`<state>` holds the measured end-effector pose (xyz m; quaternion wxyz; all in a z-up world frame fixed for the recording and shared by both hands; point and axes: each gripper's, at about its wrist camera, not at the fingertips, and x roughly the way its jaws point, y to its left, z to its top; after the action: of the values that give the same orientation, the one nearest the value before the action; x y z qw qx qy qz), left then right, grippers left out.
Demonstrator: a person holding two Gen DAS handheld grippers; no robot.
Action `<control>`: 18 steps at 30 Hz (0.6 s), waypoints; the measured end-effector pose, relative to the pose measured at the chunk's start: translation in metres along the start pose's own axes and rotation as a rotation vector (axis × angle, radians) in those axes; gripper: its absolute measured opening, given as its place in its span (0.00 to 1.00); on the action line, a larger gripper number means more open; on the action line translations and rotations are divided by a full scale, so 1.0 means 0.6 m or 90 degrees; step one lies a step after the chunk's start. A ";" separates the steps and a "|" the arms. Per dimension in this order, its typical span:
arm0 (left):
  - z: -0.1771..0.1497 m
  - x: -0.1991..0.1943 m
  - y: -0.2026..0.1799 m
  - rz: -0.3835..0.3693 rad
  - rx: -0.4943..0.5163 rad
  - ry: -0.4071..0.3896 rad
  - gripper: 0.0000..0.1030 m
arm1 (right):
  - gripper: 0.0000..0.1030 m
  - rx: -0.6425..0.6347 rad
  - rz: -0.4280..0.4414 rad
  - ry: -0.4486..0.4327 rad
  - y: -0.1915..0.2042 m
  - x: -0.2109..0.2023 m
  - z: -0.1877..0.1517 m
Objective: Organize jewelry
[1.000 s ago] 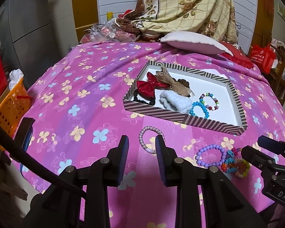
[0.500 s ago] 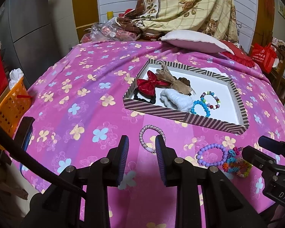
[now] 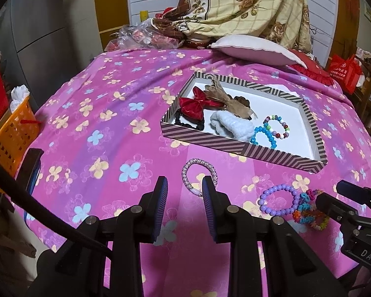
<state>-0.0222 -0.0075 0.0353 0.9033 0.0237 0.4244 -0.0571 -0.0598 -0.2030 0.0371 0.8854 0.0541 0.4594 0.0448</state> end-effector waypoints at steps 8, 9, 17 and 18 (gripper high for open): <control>-0.004 0.010 0.012 0.001 -0.008 0.009 0.40 | 0.60 0.002 -0.001 0.009 -0.005 0.009 -0.004; -0.005 0.012 0.017 -0.001 -0.011 0.010 0.40 | 0.60 0.002 -0.002 0.010 -0.005 0.009 -0.004; -0.006 0.043 0.078 -0.062 -0.065 0.058 0.45 | 0.60 0.015 -0.003 0.022 -0.023 0.023 -0.010; -0.006 0.050 0.084 -0.069 -0.074 0.068 0.46 | 0.60 0.017 -0.003 0.024 -0.028 0.027 -0.011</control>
<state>0.0003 0.0401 0.0099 0.8750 -0.0492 0.4750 -0.0800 -0.0551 -0.2171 0.0180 0.8759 0.0641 0.4767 0.0373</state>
